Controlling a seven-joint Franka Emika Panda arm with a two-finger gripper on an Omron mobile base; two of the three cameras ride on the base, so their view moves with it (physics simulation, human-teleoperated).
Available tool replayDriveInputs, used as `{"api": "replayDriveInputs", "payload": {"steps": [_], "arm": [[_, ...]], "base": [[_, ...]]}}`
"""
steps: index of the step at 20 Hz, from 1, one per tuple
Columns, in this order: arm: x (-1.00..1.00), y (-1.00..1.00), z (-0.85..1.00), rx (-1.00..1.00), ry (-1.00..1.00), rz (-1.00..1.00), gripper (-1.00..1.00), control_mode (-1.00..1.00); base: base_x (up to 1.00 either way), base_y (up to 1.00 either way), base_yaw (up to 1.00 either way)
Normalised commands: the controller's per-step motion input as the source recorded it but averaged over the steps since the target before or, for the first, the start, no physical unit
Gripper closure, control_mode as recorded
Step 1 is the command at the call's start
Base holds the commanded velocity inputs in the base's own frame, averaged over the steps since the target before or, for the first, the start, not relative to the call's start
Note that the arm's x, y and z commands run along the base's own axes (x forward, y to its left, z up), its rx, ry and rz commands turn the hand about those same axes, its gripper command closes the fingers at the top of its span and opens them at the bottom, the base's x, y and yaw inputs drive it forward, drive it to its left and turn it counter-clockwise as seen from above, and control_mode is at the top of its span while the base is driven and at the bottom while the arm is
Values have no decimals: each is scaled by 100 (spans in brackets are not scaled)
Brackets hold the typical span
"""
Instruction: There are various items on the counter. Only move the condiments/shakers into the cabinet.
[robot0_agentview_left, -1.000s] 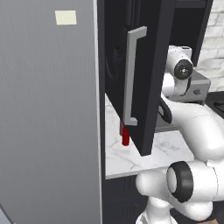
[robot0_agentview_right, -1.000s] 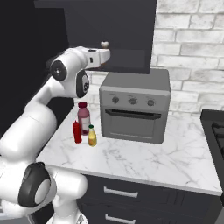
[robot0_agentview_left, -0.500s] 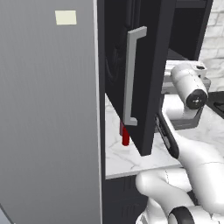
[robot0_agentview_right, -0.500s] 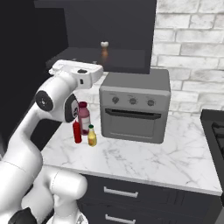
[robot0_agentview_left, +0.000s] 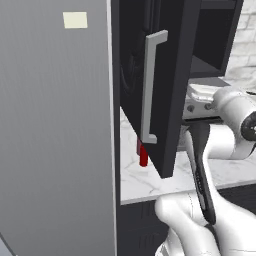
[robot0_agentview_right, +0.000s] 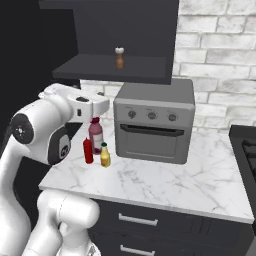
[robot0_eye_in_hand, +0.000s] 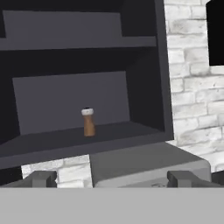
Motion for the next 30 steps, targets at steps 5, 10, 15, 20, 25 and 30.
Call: {"api": "replayDriveInputs", "payload": {"steps": [5,10,15,20,25,30], "arm": [[-72,-2,-1,11,51,0,-100,-100],[-35,0,-12,8,64,0,-100,-100],[0,0,-12,1,39,3,-100,-100],[0,14,-46,0,15,4,-100,-100],[-13,33,-96,0,22,16,-100,-100],[-30,27,-100,3,8,12,-100,-100]], "base": [[0,0,0],[0,0,0],[0,0,0],[0,0,0],[0,0,0],[0,0,0]]}}
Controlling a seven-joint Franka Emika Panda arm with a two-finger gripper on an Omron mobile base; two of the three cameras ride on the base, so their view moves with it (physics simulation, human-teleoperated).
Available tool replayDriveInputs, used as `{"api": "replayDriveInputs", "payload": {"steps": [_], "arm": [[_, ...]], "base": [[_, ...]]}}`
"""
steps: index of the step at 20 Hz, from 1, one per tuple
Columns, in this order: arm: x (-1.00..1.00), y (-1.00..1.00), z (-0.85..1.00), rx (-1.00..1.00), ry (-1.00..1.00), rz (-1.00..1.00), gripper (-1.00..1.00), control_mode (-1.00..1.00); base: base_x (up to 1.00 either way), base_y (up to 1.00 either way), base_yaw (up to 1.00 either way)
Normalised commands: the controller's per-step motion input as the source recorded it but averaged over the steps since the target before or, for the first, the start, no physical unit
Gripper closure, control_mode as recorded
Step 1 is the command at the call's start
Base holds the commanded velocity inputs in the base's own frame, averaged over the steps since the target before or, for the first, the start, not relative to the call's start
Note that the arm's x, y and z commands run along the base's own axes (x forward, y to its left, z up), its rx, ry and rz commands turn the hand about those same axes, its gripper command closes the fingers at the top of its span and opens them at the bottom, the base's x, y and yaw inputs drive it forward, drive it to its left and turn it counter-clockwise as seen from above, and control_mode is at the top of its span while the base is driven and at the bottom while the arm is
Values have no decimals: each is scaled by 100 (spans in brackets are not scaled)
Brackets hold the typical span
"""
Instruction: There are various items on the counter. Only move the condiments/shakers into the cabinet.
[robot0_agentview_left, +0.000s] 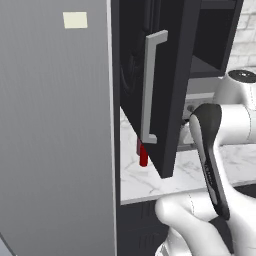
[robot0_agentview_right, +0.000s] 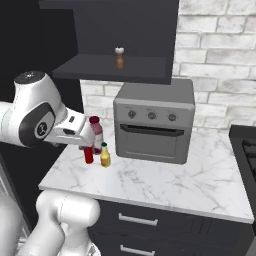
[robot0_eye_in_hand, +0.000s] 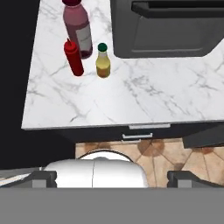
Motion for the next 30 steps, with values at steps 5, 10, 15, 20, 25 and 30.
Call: {"api": "replayDriveInputs", "payload": {"steps": [5,10,15,20,25,30], "arm": [[-18,7,-97,12,0,9,-100,-100],[5,0,-60,6,0,5,-100,-100],[18,0,-11,-4,0,0,-100,-100],[34,4,-6,-4,0,0,-100,-100],[13,0,-31,-4,-12,-4,-100,-100],[42,0,-38,0,-9,-1,-100,-100]], "base": [[0,0,0],[0,0,0],[0,0,0],[0,0,0],[0,0,0],[0,0,0]]}}
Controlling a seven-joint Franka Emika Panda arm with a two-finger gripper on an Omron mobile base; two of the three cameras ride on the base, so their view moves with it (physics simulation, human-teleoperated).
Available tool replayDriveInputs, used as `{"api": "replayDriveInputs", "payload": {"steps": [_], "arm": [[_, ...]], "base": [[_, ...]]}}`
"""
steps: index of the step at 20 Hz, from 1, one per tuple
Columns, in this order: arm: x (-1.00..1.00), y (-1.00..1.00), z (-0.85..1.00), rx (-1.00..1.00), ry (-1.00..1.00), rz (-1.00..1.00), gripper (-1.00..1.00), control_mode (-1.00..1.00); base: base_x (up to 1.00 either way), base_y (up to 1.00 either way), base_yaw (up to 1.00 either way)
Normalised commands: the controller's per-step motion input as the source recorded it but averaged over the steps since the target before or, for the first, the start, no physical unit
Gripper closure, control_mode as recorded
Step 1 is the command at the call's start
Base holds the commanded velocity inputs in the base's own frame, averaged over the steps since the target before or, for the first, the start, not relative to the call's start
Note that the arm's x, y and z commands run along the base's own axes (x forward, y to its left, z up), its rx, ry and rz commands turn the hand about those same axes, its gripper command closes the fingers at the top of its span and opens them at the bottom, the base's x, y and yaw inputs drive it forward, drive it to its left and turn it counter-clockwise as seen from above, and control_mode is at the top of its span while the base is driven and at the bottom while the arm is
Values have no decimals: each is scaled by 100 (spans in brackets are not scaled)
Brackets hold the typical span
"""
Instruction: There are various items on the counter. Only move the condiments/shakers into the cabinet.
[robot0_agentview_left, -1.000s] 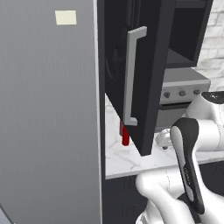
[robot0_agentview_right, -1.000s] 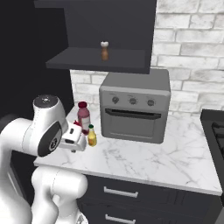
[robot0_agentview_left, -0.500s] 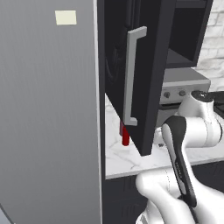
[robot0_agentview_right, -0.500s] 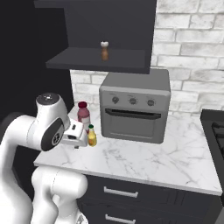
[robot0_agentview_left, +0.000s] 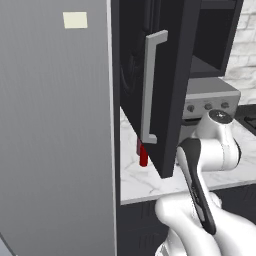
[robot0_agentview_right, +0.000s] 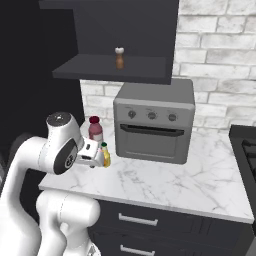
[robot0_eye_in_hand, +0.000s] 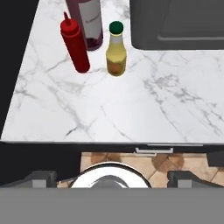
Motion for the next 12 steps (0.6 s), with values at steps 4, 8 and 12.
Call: {"api": "replayDriveInputs", "payload": {"steps": [4,8,12], "arm": [[51,0,-18,0,-5,-1,-100,-100],[44,0,-9,0,-1,-2,-100,-100],[28,0,-6,0,-2,-1,-100,-100]], "base": [[0,0,0],[0,0,0],[0,0,0]]}}
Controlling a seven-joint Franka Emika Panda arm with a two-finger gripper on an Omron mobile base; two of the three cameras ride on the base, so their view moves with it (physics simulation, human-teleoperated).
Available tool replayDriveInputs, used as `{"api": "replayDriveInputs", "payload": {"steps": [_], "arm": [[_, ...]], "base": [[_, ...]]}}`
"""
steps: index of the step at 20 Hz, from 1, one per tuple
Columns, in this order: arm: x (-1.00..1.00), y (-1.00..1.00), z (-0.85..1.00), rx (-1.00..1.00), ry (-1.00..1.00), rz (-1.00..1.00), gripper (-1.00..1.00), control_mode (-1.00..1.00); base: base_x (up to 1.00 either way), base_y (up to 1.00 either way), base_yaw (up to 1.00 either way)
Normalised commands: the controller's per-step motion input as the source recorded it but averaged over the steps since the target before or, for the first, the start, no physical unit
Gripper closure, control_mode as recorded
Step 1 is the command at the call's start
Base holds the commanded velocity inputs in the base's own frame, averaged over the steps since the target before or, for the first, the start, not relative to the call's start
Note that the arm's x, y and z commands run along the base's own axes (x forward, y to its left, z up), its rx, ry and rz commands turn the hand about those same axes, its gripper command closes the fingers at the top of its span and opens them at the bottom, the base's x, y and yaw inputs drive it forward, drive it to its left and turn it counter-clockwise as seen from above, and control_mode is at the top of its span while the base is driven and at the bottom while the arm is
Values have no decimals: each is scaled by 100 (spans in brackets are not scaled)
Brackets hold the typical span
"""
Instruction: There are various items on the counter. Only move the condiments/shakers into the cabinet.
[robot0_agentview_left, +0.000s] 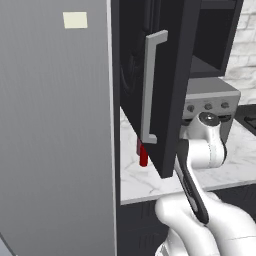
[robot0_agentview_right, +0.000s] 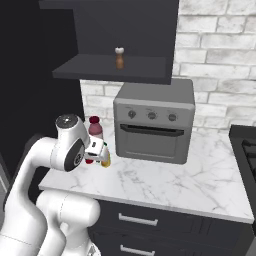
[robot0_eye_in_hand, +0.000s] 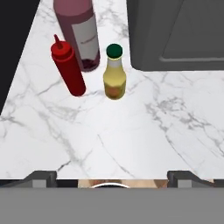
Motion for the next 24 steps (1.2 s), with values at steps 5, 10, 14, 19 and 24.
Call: {"api": "replayDriveInputs", "payload": {"steps": [5,10,14,19,24], "arm": [[23,0,-3,0,-1,0,-100,-100],[28,0,-1,0,0,0,-100,-100],[26,0,-1,0,-3,0,-100,-100],[21,0,-8,0,-3,0,-100,-100],[0,0,-19,-1,-2,0,-100,-100]], "base": [[0,0,0],[0,0,0],[0,0,0],[0,0,0],[0,0,0]]}}
